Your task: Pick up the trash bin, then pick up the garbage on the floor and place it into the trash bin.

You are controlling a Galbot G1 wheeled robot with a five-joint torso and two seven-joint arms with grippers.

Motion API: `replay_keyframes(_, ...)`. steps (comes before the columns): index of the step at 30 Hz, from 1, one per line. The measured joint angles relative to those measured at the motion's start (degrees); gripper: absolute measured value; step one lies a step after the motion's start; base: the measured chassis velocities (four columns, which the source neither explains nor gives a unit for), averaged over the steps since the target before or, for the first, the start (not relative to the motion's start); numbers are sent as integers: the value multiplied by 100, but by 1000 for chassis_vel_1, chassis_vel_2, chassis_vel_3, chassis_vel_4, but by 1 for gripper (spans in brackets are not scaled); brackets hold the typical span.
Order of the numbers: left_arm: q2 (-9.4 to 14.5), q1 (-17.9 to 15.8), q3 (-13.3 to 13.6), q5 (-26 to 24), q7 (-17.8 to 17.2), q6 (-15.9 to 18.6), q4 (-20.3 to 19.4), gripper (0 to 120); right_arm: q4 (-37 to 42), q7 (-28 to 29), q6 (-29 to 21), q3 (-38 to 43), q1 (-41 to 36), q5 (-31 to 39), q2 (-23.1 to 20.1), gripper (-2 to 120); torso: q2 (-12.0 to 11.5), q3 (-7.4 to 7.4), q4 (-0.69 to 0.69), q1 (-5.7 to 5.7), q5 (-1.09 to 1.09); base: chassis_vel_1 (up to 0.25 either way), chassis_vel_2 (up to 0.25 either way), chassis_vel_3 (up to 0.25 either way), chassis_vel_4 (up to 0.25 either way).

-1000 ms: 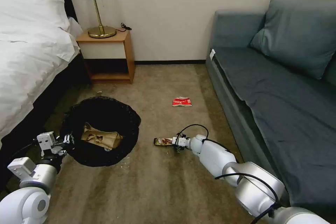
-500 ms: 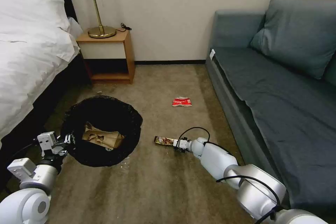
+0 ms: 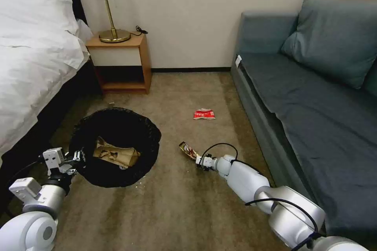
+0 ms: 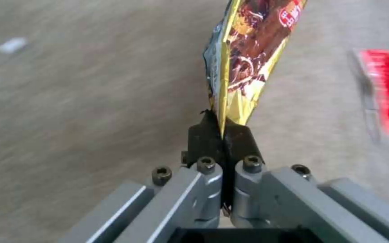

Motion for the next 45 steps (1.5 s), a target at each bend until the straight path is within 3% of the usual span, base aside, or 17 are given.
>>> replay_keyframes(5, 19, -11, 17, -1, -20, 0, 0, 1, 371, 32, -18, 161, -2, 321, -207, 0, 0, 0, 0, 0, 0, 0, 0, 0, 0)
replay_keyframes(9, 53, -7, 16, -19, -42, 0, -7, 1, 861, 126, -65, 333, 62, 979, -511, 0, 0, 1, -1, 0, 2, 0, 0, 0, 0)
replay_keyframes(10, 68, -2, 16, -25, -47, 1, -7, 1, 1140, 239, 44, 517, 187, 1626, -690, 0, 0, 0, -2, 0, -1, 0, 0, 0, 0)
replay_keyframes(14, 69, -8, 48, -16, -51, 1, 12, 1, 1638, 524, 418, 885, 465, 2474, -1015, 0, 0, 0, 1, 0, 0, 0, 0, 0, 0)
replay_keyframes(21, 49, -119, 118, 45, -54, -12, 179, 1, 2652, 1023, 1001, 1997, 631, 3124, -1662, 0, 0, 0, 1, 0, 1, 0, 0, 0, 0)
replay_keyframes(23, 54, -175, 145, 56, -63, -16, 255, 1, 3228, 617, 1483, 2297, 423, 3902, -2075, 0, 0, 0, 1, 0, -1, 0, 0, 0, 0)
replay_keyframes(24, 54, -175, 145, 56, -63, -16, 255, 1, 3228, 617, 1483, 2297, 423, 3902, -2075, 0, 0, 0, 1, 0, -1, 0, 0, 0, 0)
replay_keyframes(25, 72, -222, 169, 55, -78, -16, 291, 1, 3755, -50, 1989, 2322, 189, 4687, -2431, 0, 0, 0, -8, 1, 4, 0, 0, 0, 0)
replay_keyframes(27, 79, -249, 182, 55, -84, -16, 303, 1, 4162, -339, 2149, 2327, 10, 4960, -2618, 0, 0, 0, -7, 0, 3, 0, 0, 0, 0)
replay_keyframes(28, 85, -293, 206, 48, -100, -14, 323, 1, 4877, -653, 2248, 2324, -301, 5178, -2852, 0, 0, -1, -12, 0, 1, 0, 0, 0, 0)
replay_keyframes(29, 84, -344, 235, 40, -109, -5, 339, 1, 5560, -841, 2344, 2233, -584, 5299, -2994, 0, 1, -1, -8, 0, -1, 0, 0, 0, 0)
replay_keyframes(33, 76, -398, 266, 34, -136, 13, 357, 1, 6398, -958, 2370, 2021, -903, 5318, -3054, 0, 0, -1, 1, 0, 2, 0, 0, 0, 0)
replay_keyframes(35, 77, -450, 300, -11, -189, 52, 381, 1, 7327, -1189, 2169, 1594, -1056, 5169, -2964, 0, 1, -1, 4, 0, -1, 0, 0, 0, 0)
replay_keyframes(45, 56, -464, 310, -27, -225, 97, 349, 1, 7619, -1548, 2028, 424, -783, 4835, -2758, 0, 0, 0, 0, 0, -2, 0, 0, 0, 0)
